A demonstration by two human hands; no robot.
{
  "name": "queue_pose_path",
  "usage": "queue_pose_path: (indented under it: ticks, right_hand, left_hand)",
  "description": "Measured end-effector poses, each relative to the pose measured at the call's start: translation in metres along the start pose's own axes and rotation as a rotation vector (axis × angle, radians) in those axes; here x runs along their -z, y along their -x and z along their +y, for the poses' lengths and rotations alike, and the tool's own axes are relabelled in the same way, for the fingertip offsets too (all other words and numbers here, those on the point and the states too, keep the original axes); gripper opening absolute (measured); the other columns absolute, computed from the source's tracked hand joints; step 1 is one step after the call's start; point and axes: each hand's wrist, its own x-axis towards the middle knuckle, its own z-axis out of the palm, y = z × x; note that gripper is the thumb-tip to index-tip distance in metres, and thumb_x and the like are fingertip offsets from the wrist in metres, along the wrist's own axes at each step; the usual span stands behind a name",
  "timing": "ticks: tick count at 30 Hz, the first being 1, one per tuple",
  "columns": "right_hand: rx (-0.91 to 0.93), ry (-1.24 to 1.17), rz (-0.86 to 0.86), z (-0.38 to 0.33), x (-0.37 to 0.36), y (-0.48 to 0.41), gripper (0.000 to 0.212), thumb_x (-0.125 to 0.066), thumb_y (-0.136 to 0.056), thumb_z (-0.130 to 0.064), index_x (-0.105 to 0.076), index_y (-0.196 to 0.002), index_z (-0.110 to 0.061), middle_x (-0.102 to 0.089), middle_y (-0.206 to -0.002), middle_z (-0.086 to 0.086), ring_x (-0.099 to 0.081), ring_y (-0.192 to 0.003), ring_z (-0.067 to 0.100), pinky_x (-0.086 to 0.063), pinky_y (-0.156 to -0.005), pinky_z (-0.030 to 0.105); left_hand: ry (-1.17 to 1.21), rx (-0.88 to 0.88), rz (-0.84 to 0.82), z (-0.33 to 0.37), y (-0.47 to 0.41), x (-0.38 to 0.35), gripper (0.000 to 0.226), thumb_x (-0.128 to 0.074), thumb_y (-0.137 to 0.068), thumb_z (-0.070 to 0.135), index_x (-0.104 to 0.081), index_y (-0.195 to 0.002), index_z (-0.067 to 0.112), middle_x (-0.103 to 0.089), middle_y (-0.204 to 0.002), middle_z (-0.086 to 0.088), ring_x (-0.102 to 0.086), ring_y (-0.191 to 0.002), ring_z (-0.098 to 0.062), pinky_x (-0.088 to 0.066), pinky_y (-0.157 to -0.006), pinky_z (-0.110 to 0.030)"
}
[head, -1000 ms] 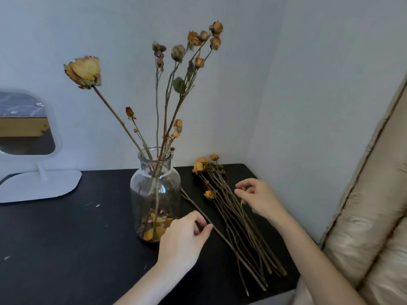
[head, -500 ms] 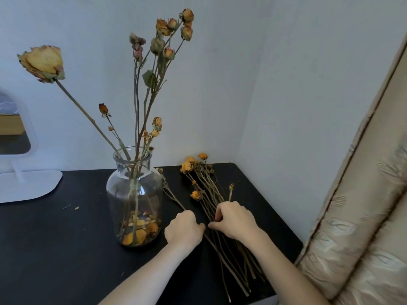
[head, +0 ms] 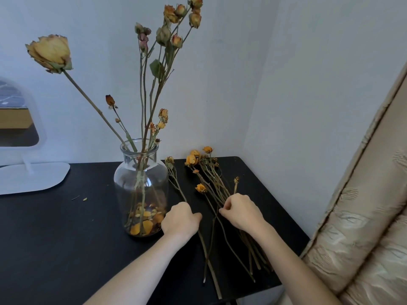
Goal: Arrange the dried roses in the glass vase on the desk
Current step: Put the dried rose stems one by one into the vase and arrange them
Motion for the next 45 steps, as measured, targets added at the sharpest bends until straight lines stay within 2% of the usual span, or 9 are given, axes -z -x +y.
queue_pose_path:
  ticks: [5, 10, 14, 18, 21, 26, 32, 40, 45]
  right_hand:
    - [-0.011, -0.085, 0.009, 0.003, 0.004, -0.002, 0.018, -0.059, -0.089, -0.033, -0.068, -0.093, -0.018, -0.067, -0.085, 0.000, -0.065, -0.080, 0.014, -0.056, -0.079, 0.035]
    - [0.011, -0.144, 0.019, 0.005, 0.005, -0.002, 0.017, -0.060, -0.088, -0.032, -0.068, -0.091, -0.018, -0.061, -0.073, -0.005, -0.061, -0.071, 0.010, -0.053, -0.070, 0.028]
    - [0.023, -0.203, 0.041, 0.004, 0.006, -0.003, 0.015, -0.060, -0.088, -0.032, -0.067, -0.083, -0.021, -0.058, -0.064, -0.008, -0.055, -0.061, 0.006, -0.044, -0.061, 0.022]
    - [0.019, -0.309, 0.069, 0.004, 0.009, -0.003, 0.013, -0.060, -0.088, -0.033, -0.066, -0.084, -0.022, -0.064, -0.069, -0.005, -0.060, -0.066, 0.005, -0.044, -0.062, 0.019]
    - [0.030, -0.412, 0.137, 0.003, 0.014, -0.002, 0.014, -0.059, -0.088, -0.031, -0.067, -0.082, -0.023, -0.069, -0.073, 0.001, -0.063, -0.069, 0.008, -0.045, -0.061, 0.018]
    - [0.052, -0.570, 0.233, -0.001, 0.024, 0.000, 0.015, -0.057, -0.089, -0.028, -0.067, -0.084, -0.019, -0.063, -0.065, -0.003, -0.058, -0.060, 0.004, -0.041, -0.058, 0.016]
    - [0.075, -0.662, 0.311, -0.010, 0.027, 0.007, 0.015, -0.056, -0.090, -0.027, -0.067, -0.086, -0.017, -0.059, -0.059, -0.006, -0.056, -0.055, 0.002, -0.040, -0.058, 0.016]
    - [0.106, -0.678, 0.333, -0.028, 0.032, 0.017, 0.016, -0.055, -0.091, -0.027, -0.066, -0.088, -0.015, -0.056, -0.056, -0.007, -0.052, -0.051, 0.002, -0.039, -0.057, 0.018]
    - [0.133, -0.689, 0.340, -0.039, 0.035, 0.023, 0.016, -0.056, -0.091, -0.027, -0.067, -0.085, -0.017, -0.056, -0.053, -0.006, -0.050, -0.046, 0.000, -0.040, -0.056, 0.018]
  left_hand:
    - [0.131, -0.034, -0.017, -0.001, -0.001, 0.002, 0.039, -0.053, -0.090, 0.028, -0.038, -0.056, 0.015, -0.044, -0.058, 0.000, -0.048, -0.058, -0.019, -0.033, -0.051, -0.028]
    - [0.235, -0.112, 0.032, 0.005, 0.000, 0.005, 0.027, -0.051, -0.091, 0.026, -0.048, -0.065, 0.018, -0.053, -0.067, 0.002, -0.051, -0.061, -0.012, -0.034, -0.050, -0.024]
    - [0.270, -0.162, 0.098, 0.009, 0.001, 0.010, 0.025, -0.051, -0.092, 0.027, -0.045, -0.067, 0.026, -0.052, -0.070, 0.007, -0.049, -0.063, -0.006, -0.037, -0.056, -0.026]
    - [0.282, -0.196, 0.113, 0.010, 0.002, 0.015, 0.014, -0.050, -0.093, 0.029, -0.050, -0.080, 0.025, -0.060, -0.076, 0.002, -0.058, -0.072, -0.013, -0.041, -0.062, -0.026]
    - [0.278, -0.248, 0.152, 0.010, 0.005, 0.019, 0.010, -0.050, -0.093, 0.030, -0.051, -0.085, 0.023, -0.059, -0.074, 0.004, -0.056, -0.068, -0.009, -0.036, -0.054, -0.021]
    - [0.303, -0.378, 0.222, 0.011, 0.013, 0.029, 0.009, -0.052, -0.093, 0.027, -0.053, -0.085, 0.024, -0.052, -0.061, 0.008, -0.052, -0.059, -0.005, -0.042, -0.057, -0.020]
    - [0.351, -0.653, 0.302, 0.013, 0.036, 0.050, 0.011, -0.054, -0.092, 0.022, -0.050, -0.083, 0.027, -0.045, -0.049, 0.008, -0.051, -0.055, 0.007, -0.041, -0.062, -0.005]
    - [0.351, -0.903, 0.349, 0.004, 0.067, 0.081, 0.009, -0.050, -0.094, 0.022, -0.047, -0.087, 0.027, -0.040, -0.054, 0.010, -0.044, -0.054, -0.004, -0.037, -0.055, -0.014]
    - [0.389, -0.928, 0.297, -0.004, 0.089, 0.100, 0.011, -0.047, -0.095, 0.023, -0.046, -0.085, 0.029, -0.046, -0.063, 0.012, -0.043, -0.059, -0.005, -0.037, -0.058, -0.016]
